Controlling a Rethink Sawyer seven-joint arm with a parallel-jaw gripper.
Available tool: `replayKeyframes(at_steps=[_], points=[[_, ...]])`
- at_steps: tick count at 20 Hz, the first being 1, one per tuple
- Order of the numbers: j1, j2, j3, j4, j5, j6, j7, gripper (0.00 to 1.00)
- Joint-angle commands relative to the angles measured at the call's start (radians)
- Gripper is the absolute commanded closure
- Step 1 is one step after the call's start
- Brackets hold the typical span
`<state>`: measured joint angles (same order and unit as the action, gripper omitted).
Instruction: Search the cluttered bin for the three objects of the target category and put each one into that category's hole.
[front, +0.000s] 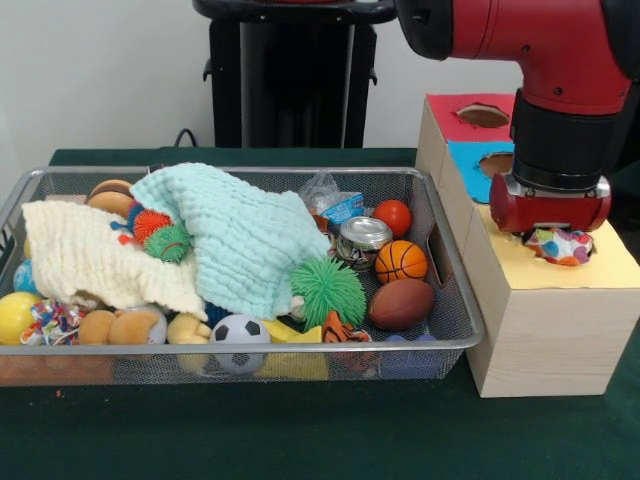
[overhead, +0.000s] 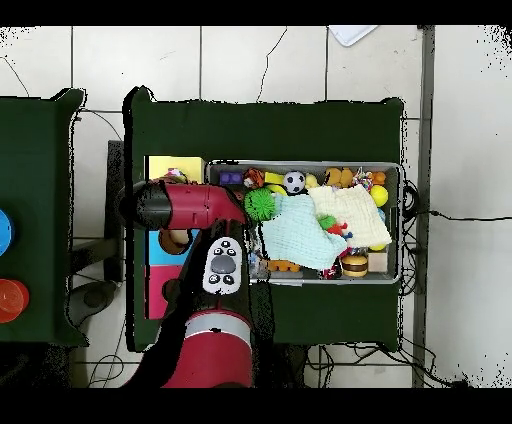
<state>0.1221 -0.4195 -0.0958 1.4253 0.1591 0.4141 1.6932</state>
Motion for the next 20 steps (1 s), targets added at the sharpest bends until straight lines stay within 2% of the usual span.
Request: replayKeyframes(at_steps=[1, 3, 5, 8, 11, 15, 20], points=[[-0.027, 0.025, 0.036, -0.028, -0.038, 0.150, 0.071, 1.00], [-0.030, 0.029, 0.035, -0.020, -0.039, 0.111, 0.079, 1.00], [-0.034, -0.049, 0.037, 0.015, -0.031, 0.150, 0.080, 1.00], [-0.025, -0.188, 0.014, 0.012, -0.018, 0.329, 0.076, 1.00], [-0.033, -0.263, 0.018, 0.006, -0.009, 0.449, 0.071, 1.00], [-0.063, -0.311, 0.041, 0.004, -0.007, 0.534, 0.043, 1.00], [-0.134, -0.319, 0.067, 0.031, -0.068, 0.517, -0.089, 1.00]])
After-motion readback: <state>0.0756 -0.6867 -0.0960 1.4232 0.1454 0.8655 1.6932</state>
